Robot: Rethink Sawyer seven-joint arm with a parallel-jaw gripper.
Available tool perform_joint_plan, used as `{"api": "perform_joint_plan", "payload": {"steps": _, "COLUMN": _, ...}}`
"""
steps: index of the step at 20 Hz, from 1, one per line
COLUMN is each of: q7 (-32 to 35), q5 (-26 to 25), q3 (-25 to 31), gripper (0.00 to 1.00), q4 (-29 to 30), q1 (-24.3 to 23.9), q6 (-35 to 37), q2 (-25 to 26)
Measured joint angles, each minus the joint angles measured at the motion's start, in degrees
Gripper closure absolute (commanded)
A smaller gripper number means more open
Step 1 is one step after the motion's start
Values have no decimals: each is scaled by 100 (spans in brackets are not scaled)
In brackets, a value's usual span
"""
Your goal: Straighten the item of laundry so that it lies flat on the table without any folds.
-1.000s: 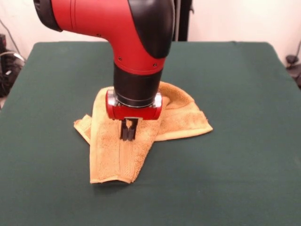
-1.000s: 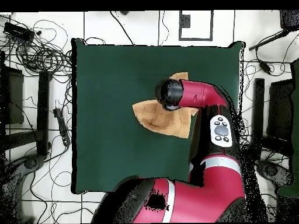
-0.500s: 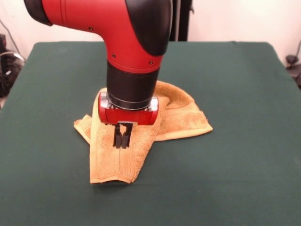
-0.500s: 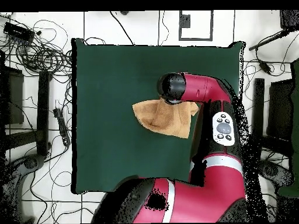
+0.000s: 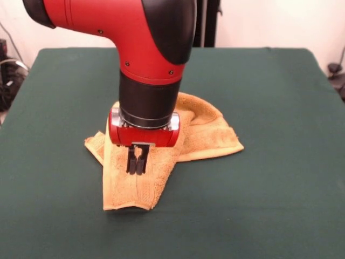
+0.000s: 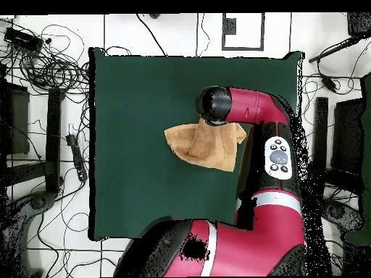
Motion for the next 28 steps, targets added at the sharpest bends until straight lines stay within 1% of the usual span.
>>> {"api": "perform_joint_plan", "payload": {"steps": 7, "q7": 0, "q5": 15, "q3": 0, "gripper": 100, "q4": -184, "q1": 0, "q6": 0, "q2": 140}}
{"api": "perform_joint_plan", "payload": {"steps": 10, "q7": 0, "q5": 32, "q3": 1, "gripper": 100, "q4": -304, "q1": 0, "q6": 0, "q2": 300}}
{"api": "perform_joint_plan", "payload": {"steps": 16, "q7": 0, "q5": 48, "q3": 1, "gripper": 100, "q4": -363, "q1": 4, "q6": -1, "q2": 480}}
{"api": "perform_joint_plan", "payload": {"steps": 28, "q7": 0, "q5": 71, "q3": 0, "gripper": 100, "q4": -391, "q1": 4, "q6": 59, "q2": 485}}
